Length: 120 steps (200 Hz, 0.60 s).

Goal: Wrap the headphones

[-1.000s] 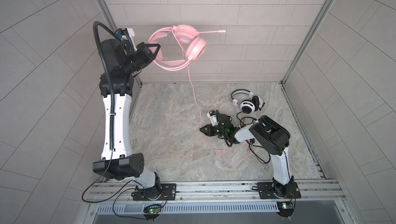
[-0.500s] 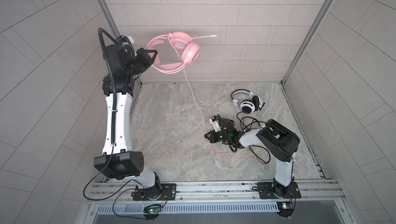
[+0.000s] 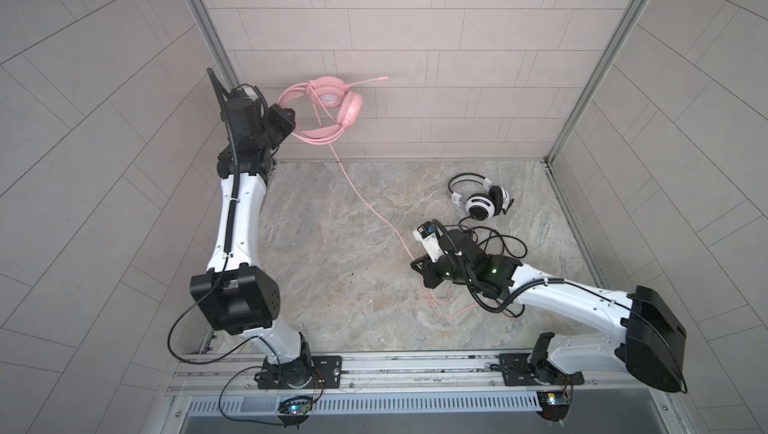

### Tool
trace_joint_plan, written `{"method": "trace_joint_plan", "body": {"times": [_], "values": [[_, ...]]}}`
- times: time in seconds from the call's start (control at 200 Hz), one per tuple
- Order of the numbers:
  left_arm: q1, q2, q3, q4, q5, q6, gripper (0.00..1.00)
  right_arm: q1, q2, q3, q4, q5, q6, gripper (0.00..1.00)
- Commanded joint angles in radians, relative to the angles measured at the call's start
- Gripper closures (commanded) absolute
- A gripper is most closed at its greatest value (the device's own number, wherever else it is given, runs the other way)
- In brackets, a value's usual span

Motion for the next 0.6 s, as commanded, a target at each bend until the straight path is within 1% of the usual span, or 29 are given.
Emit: {"method": "trace_joint_plan", "body": {"times": [0.0,0.125,0.23,0.39,0.5,0.595], "values": [[-0.009,0.015,-0.007,0.062,-0.057,0.078,1.00,0.004,-0.093,0.075,-0.160,0.093,-0.084,1.00],[-0.032,0.035,-0.050,0.021,-0.098,0.153,1.00,0.006,-0.190,0.142,-0.219,0.165,-0.145,1.00],[-0.056,0.050,-0.086,-0.011,-0.116,0.211,1.00,0.006,-0.226,0.226,-0.296,0.204,-0.188,1.00],[-0.118,0.066,-0.144,-0.095,-0.161,0.295,1.00,0.007,-0.239,0.334,-0.356,0.220,-0.226,1.00],[-0.171,0.060,-0.208,-0.100,-0.213,0.343,1.00,0.007,-0.225,0.417,-0.403,0.231,-0.229,1.00],[-0.202,0.064,-0.237,-0.108,-0.221,0.370,1.00,0.006,-0.212,0.468,-0.427,0.217,-0.239,1.00]]}}
